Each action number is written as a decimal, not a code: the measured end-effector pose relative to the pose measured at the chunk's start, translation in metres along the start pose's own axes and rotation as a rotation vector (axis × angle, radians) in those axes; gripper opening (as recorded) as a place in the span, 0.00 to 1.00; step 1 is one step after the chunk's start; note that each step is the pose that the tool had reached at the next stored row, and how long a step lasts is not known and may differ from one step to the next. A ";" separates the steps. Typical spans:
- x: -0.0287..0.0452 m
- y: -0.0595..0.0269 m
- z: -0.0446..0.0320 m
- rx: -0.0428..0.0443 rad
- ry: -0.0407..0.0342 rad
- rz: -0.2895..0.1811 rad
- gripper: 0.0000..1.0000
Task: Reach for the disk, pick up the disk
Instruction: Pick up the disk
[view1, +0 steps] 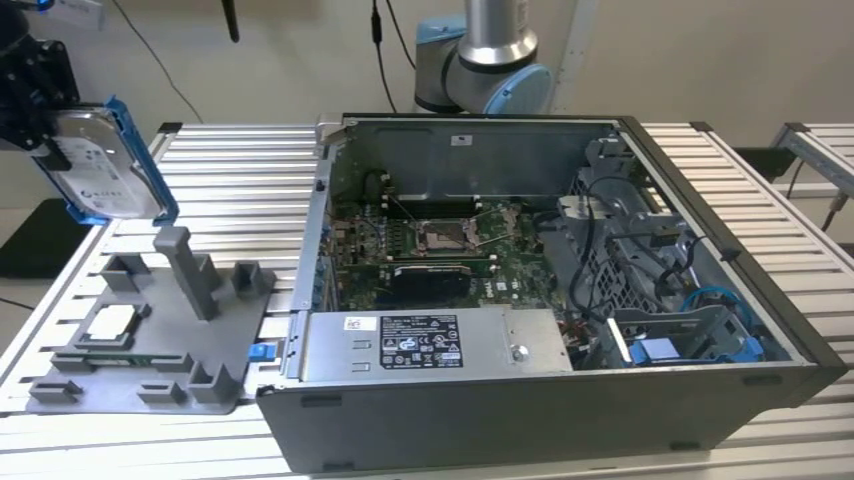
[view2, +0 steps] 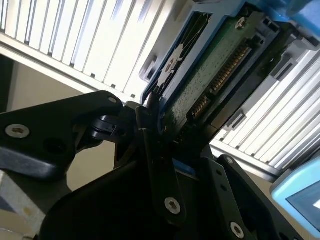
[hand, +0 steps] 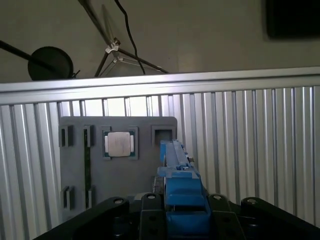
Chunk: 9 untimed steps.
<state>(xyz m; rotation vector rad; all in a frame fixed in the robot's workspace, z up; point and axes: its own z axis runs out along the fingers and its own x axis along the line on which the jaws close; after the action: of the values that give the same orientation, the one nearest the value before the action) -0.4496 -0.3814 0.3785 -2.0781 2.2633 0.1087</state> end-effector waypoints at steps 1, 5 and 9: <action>-0.0001 0.0000 -0.0013 0.0001 -0.0001 0.000 0.00; -0.0006 0.0001 -0.0065 0.0000 0.0000 0.000 0.00; -0.0011 0.0001 -0.0114 0.0000 0.0000 0.000 0.00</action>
<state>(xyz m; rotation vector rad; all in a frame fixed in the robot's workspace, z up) -0.4496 -0.3814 0.3899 -2.0781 2.2633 0.1086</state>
